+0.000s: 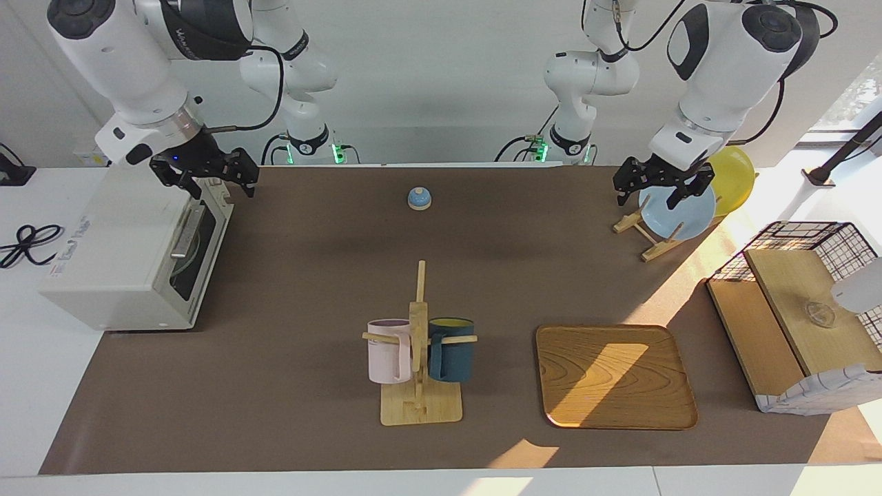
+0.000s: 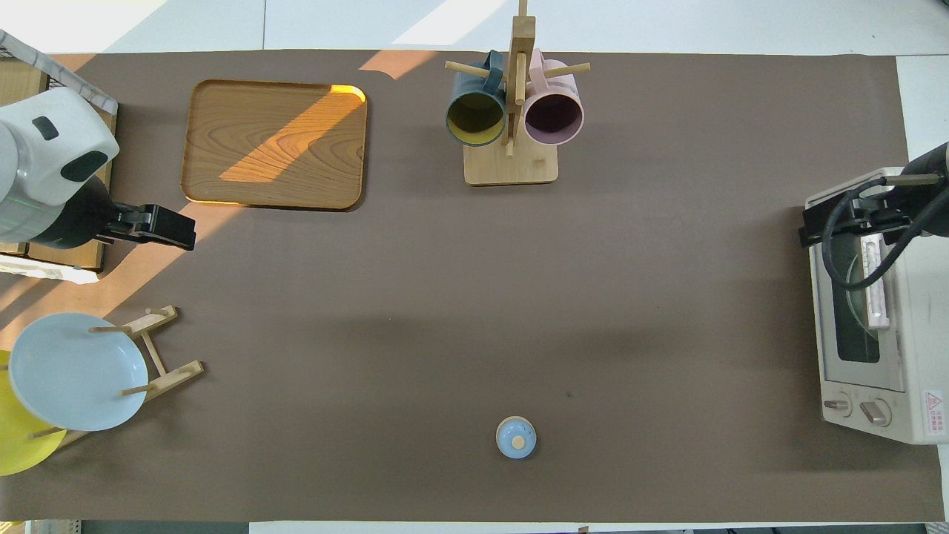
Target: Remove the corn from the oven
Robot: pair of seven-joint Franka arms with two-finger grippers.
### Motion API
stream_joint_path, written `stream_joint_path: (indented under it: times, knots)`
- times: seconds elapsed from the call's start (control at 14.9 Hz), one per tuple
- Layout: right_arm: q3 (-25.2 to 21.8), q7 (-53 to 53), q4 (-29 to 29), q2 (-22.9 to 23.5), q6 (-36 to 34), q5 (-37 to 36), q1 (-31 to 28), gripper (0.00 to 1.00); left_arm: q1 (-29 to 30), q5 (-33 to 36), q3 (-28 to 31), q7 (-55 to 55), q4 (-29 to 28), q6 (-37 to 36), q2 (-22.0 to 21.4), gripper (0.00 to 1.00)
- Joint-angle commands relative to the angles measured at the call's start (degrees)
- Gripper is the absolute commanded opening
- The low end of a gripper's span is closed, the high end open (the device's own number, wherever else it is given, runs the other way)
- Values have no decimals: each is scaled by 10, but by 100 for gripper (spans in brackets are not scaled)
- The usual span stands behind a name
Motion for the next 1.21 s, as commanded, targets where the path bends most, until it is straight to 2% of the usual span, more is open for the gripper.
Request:
stream_joint_path:
  times: [0.0,0.4,0.47,0.6,0.74,0.87,0.94,1.14]
  knots:
    - [1,-10,-4,-5,5,-6,-2,100,-1,11,1,2,-3,5,-5,100]
    - [-1,-12,-25,-14,11,-6,-6,100,-1,11,2,2,-3,5,-5,100]
    - [-1,-17,-38,-20,26,-6,-16,93,-1,11,1,2,-3,5,-5,100]
    - [-3,-74,-64,-29,60,-12,-35,0,-1,11,1,2,-3,5,-5,100]
    - [-3,-89,-117,-50,104,-39,-60,0,-1,11,1,2,-3,5,-5,100]
    - [-4,-94,-200,-76,193,-53,-72,0,-1,11,1,2,-3,5,-5,100]
    - [-4,-92,-219,-82,211,-64,-65,0,-1,11,1,2,-3,5,-4,100]
    - [-3,-91,-227,-62,227,-98,-65,0,-1,11,1,2,-3,5,-5,100]
